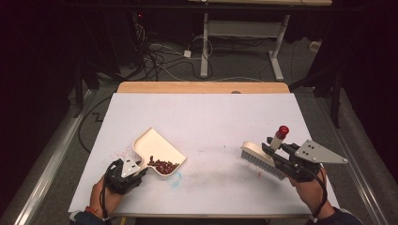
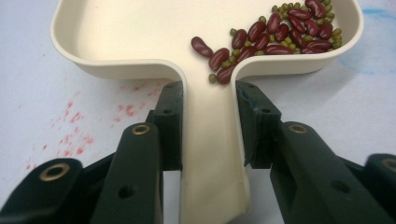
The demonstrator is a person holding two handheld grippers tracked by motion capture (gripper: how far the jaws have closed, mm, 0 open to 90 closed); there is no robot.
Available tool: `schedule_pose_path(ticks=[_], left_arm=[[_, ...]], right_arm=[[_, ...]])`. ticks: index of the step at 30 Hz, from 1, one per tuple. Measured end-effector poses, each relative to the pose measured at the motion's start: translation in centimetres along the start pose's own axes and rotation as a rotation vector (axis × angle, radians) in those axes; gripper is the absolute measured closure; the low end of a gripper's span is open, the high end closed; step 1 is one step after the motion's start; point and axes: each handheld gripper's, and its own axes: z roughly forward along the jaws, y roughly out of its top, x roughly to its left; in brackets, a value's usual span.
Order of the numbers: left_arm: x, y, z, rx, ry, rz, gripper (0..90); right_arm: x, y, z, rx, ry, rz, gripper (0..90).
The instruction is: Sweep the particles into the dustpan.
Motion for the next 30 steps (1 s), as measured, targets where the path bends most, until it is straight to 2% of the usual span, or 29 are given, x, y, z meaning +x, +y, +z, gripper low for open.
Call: schedule_pose_path(ticks=[5,16,25,27,30], left_arm=[[0.1,-0.3,-0.1,0.001,0.005,-0.012,63.1],[0.5,-0.3,-0.1,0.004,0.006,-0.07,63.2],[1.0,-0.3,0.0,0.006,0.005,-0.116,63.3],[1.2,-0.1,0.2,0.011,0.003,-0.133,63.3],[1.3,0.1,0.5,0.011,0.006,-0.179,63.3]], right_arm=[[-0.2,-0.2,-0.4,0.01,-0.004,0.01,70.3],[0.4,-0.5,-1.6,0.052,0.057,-0.02,70.3],[0.0,-0.9,-1.6,0.082,0.105,-0.01,70.3],[-0.1,-1.1,-1.6,0.084,0.102,-0.002,70.2],[-0.2,-1.2,-1.4,0.1,0.091,0.006,70.2]])
